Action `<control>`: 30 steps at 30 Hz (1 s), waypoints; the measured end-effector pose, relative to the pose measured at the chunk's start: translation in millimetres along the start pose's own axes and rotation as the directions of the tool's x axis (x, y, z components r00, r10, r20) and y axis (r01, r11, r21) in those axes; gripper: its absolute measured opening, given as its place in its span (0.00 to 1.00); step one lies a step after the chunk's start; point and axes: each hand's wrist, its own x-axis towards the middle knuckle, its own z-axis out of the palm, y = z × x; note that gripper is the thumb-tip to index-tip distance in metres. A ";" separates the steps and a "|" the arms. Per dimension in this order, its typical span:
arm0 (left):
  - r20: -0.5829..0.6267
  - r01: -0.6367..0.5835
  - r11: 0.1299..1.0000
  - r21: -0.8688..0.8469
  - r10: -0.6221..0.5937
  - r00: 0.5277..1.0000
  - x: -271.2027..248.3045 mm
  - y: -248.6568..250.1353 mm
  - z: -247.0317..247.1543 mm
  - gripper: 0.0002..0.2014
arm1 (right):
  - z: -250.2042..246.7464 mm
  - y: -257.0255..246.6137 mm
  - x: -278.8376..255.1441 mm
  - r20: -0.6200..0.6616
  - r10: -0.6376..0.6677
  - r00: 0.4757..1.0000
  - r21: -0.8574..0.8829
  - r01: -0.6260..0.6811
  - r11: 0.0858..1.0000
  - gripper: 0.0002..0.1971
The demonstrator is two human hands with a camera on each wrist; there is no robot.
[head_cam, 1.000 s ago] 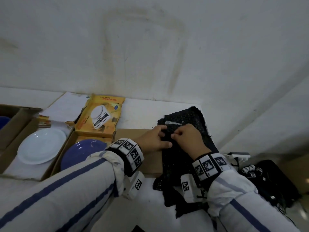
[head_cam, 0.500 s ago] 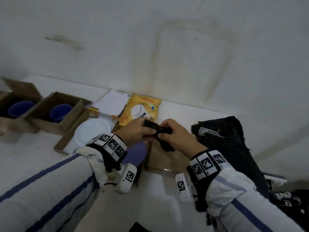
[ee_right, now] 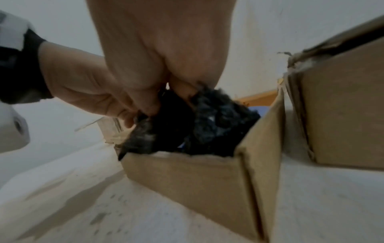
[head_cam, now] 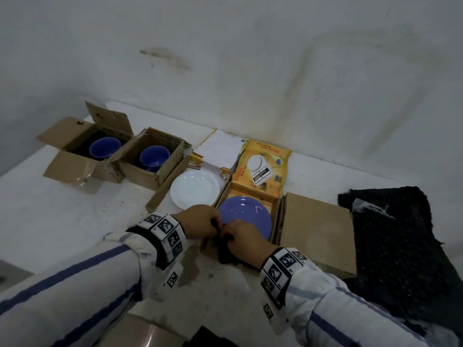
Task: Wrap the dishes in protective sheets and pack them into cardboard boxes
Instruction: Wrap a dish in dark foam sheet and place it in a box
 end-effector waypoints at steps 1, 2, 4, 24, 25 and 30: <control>0.027 -0.011 0.996 0.087 0.009 1.000 -0.3 -3.7 2.7 0.07 | 0.4 0.4 -0.6 0.064 -0.005 0.998 -0.035 0.008 0.999 0.16; 0.046 -0.017 0.990 0.142 0.011 0.999 -0.1 -7.7 5.9 0.08 | -0.7 1.4 -1.1 0.114 0.000 0.993 -0.066 0.007 0.998 0.15; 0.052 -0.046 0.975 0.219 0.035 0.998 -0.8 -11.0 10.0 0.09 | -7.1 2.7 -2.3 0.177 0.043 0.983 -0.080 -0.029 0.996 0.15; 0.176 -0.209 0.764 0.610 0.126 0.976 10.4 -5.1 23.2 0.13 | -2.5 6.8 -13.6 0.212 0.287 0.934 -0.295 -0.219 0.930 0.14; 0.177 -0.199 0.759 0.620 0.112 0.978 12.0 -4.2 25.0 0.13 | 0.5 6.9 -16.7 0.199 0.286 0.937 -0.288 -0.223 0.931 0.14; 0.086 -0.135 0.802 0.583 0.104 0.991 20.2 24.3 19.9 0.13 | -18.3 15.1 -22.0 0.092 0.269 0.959 -0.137 -0.256 0.957 0.14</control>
